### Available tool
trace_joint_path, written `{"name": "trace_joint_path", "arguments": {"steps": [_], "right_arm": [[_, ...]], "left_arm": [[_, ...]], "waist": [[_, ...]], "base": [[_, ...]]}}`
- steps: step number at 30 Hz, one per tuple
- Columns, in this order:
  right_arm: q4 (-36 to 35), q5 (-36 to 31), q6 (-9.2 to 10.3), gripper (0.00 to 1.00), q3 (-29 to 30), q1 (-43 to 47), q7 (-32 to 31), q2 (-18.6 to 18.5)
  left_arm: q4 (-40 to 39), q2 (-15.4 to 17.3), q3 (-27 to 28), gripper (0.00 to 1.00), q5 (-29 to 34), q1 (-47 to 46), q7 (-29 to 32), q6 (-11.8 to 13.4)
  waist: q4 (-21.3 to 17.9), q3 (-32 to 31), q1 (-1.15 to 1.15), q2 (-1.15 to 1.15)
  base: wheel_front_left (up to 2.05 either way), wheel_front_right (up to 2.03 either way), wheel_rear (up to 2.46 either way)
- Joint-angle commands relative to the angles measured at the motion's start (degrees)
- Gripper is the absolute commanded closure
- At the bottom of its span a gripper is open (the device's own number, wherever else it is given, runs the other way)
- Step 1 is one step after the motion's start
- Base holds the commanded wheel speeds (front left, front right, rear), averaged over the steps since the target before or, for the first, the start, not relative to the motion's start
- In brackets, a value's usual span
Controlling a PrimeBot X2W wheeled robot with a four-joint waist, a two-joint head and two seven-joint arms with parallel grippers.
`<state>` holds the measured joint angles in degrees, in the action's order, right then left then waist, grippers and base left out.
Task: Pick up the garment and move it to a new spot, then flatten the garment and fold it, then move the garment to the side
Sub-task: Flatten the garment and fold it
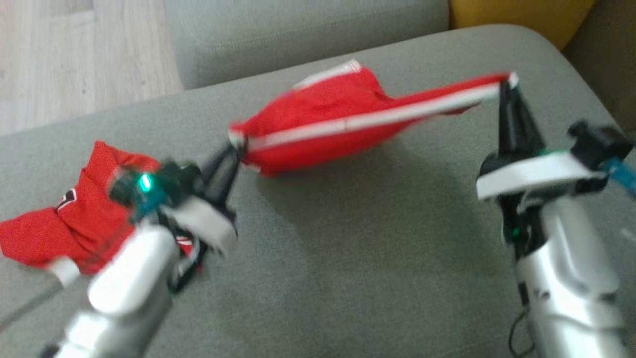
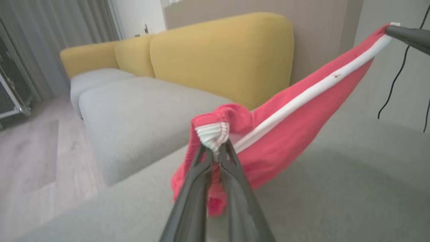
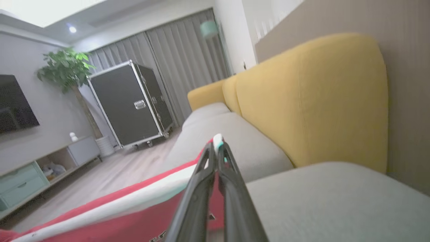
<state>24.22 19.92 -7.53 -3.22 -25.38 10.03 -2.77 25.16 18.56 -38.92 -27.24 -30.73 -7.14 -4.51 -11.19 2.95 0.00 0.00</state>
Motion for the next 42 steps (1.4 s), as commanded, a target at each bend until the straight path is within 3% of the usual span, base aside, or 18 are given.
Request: {"name": "trace_joint_path", "arguments": {"steps": [1, 8, 13, 22, 27, 30, 35, 42], "right_arm": [[-3.2, 0.2, 0.04, 1.00, -0.6, -3.9, -0.3, -0.1], [-8.5, -1.6, 0.04, 1.00, 0.4, -9.2, 1.4, -0.1], [-13.9, -6.9, 0.04, 1.00, 1.5, -8.1, 2.0, -0.1], [-25.3, -12.1, 0.04, 1.00, 4.8, -1.5, -3.6, -0.1], [-25.2, -13.3, 0.04, 1.00, 5.1, -2.7, -7.1, -0.1], [-21.8, -12.9, 0.04, 1.00, 4.0, -7.1, -9.5, -0.5], [-9.0, -10.8, 0.04, 1.00, 1.8, -21.0, -10.0, -2.1], [9.9, -14.5, 0.04, 1.00, 3.4, -43.0, 0.5, -3.8]], "left_arm": [[-2.7, 2.4, 3.4, 1.00, -0.1, -5.9, 0.5, 0.2], [-7.1, 3.9, 5.5, 1.00, -0.9, -12.3, 3.3, 0.2], [-12.4, 5.2, 6.4, 1.00, -1.4, -11.1, 3.9, 1.7], [-26.4, 7.8, 8.1, 1.00, -6.4, -3.6, 10.0, 5.1], [-27.1, 8.9, 8.7, 1.00, -6.3, -5.3, 12.3, 5.8], [-24.9, 9.0, 8.6, 1.00, -5.9, -9.5, 14.0, 4.8], [-15.8, 7.5, 8.8, 1.00, -5.1, -20.8, 14.2, 1.5], [-1.0, 4.8, 10.0, 1.00, -1.9, -38.6, 7.6, -0.5]], "waist": [[0.0, -0.9, 0.00, 0.00], [0.4, -2.7, 0.00, 0.00], [1.1, -4.1, 0.00, 0.00], [1.5, -3.7, 0.00, 0.00], [1.0, -1.3, 0.00, 0.00], [0.4, 2.8, 0.00, 0.00], [-0.7, 10.7, 0.00, 0.00], [-0.8, 17.1, 0.00, 0.00]], "base": [[0.00, 0.00, 0.00], [0.00, 0.00, 0.00], [0.00, 0.00, 0.00], [0.00, 0.00, 0.00], [0.00, 0.00, 0.00], [0.00, 0.00, 0.00], [0.00, 0.00, 0.00], [0.00, 0.00, 0.00]]}}
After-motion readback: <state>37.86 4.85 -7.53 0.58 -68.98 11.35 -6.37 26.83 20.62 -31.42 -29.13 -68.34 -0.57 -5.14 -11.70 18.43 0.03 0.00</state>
